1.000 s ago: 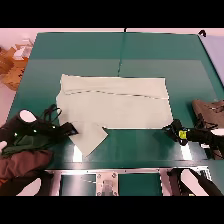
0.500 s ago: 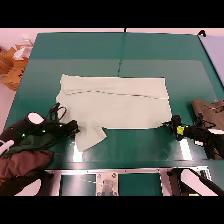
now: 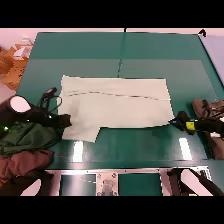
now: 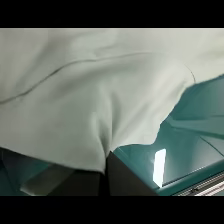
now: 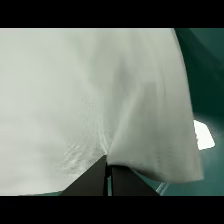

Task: Fold the shirts.

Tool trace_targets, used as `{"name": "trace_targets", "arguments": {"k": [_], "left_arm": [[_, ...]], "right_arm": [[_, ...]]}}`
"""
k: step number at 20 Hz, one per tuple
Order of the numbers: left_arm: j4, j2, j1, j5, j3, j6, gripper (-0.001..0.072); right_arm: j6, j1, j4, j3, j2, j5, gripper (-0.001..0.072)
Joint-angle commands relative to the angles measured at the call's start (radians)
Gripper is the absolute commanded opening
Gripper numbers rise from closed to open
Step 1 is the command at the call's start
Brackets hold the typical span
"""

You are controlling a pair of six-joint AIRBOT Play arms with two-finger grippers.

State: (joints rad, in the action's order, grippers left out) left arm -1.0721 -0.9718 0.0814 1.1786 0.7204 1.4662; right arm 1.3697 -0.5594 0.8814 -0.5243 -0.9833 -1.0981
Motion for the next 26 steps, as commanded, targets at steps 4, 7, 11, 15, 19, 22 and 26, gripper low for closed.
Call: {"name": "trace_targets", "arguments": {"k": [4,7,11,15,19,22,26], "left_arm": [[-0.026,-0.023,0.000,0.017,0.231,-0.008,0.0032],[-0.032,-0.185,0.000,-0.017,0.387,-0.036,0.0032],[-0.053,-0.450,-0.011,-0.053,0.635,-0.034,0.0032],[-0.042,-0.681,-0.024,-0.099,0.848,-0.035,0.0032],[0.053,-0.868,-0.024,-0.232,0.933,-0.112,0.0035],[0.139,-0.910,-0.025,-0.425,0.937,-0.112,0.0691],[0.182,-0.904,-0.090,-0.335,1.063,-0.090,0.0709]], "right_arm": [[0.067,0.013,0.030,-0.185,0.053,-0.038,0.0018],[0.067,0.114,-0.017,-0.288,-0.066,0.056,0.0018],[0.077,0.246,-0.036,-0.533,-0.340,0.175,0.0018],[0.090,0.313,-0.043,-0.805,-0.665,0.166,0.0018],[0.123,0.337,-0.052,-0.976,-0.903,0.171,0.0053],[0.122,0.311,-0.058,-1.095,-0.983,0.184,0.0428],[0.059,0.198,-0.031,-1.259,-0.983,-0.020,0.0474]]}}
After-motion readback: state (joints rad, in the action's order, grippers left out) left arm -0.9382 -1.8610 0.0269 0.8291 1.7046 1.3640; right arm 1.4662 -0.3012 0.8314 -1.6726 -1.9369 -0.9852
